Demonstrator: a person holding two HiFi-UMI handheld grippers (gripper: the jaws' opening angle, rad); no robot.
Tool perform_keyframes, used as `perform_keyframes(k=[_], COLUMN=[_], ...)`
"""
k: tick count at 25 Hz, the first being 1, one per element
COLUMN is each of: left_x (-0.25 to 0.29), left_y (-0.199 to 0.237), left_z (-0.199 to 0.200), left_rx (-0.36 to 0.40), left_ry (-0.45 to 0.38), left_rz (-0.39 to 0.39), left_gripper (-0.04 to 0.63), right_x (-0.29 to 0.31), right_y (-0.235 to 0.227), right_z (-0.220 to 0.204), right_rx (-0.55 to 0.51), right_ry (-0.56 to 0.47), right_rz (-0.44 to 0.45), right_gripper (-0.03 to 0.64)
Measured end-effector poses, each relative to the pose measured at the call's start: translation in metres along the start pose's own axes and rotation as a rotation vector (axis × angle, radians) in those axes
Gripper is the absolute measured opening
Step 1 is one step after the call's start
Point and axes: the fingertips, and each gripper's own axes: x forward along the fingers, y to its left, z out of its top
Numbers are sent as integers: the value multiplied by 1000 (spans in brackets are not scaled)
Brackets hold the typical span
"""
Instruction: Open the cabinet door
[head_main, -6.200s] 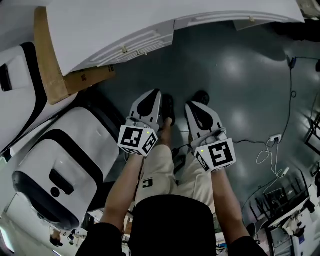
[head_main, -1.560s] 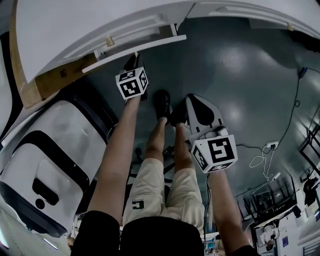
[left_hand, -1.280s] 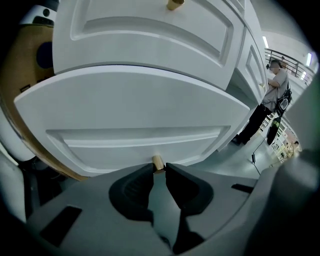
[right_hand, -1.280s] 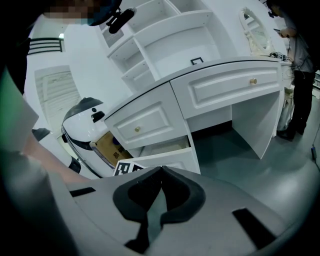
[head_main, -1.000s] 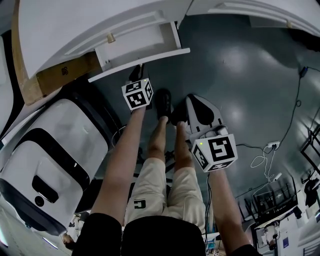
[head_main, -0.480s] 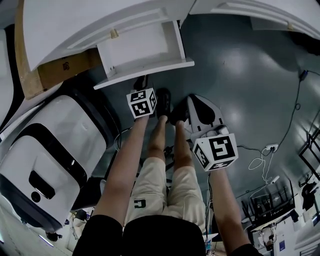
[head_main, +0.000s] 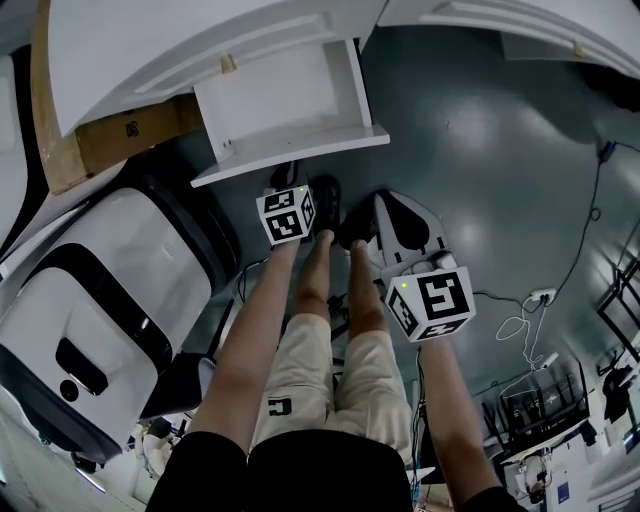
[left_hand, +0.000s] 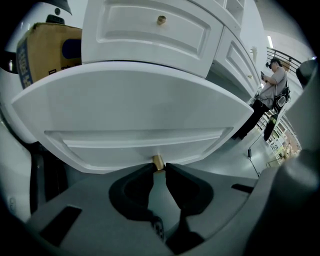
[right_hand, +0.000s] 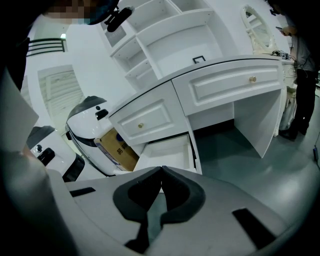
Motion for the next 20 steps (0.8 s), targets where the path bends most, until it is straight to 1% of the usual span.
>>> perform_keyframes(k=[20], left_x=[-17], left_y=[-8], left_z=[-32], left_rx=[-17], left_ry=[28], left_rz=[-4], left_gripper=[89], right_x=[-8], right_y=[2], right_z=[-7], right_rx=[10], right_ry=[4], right_rz=[-10], right_gripper=[17])
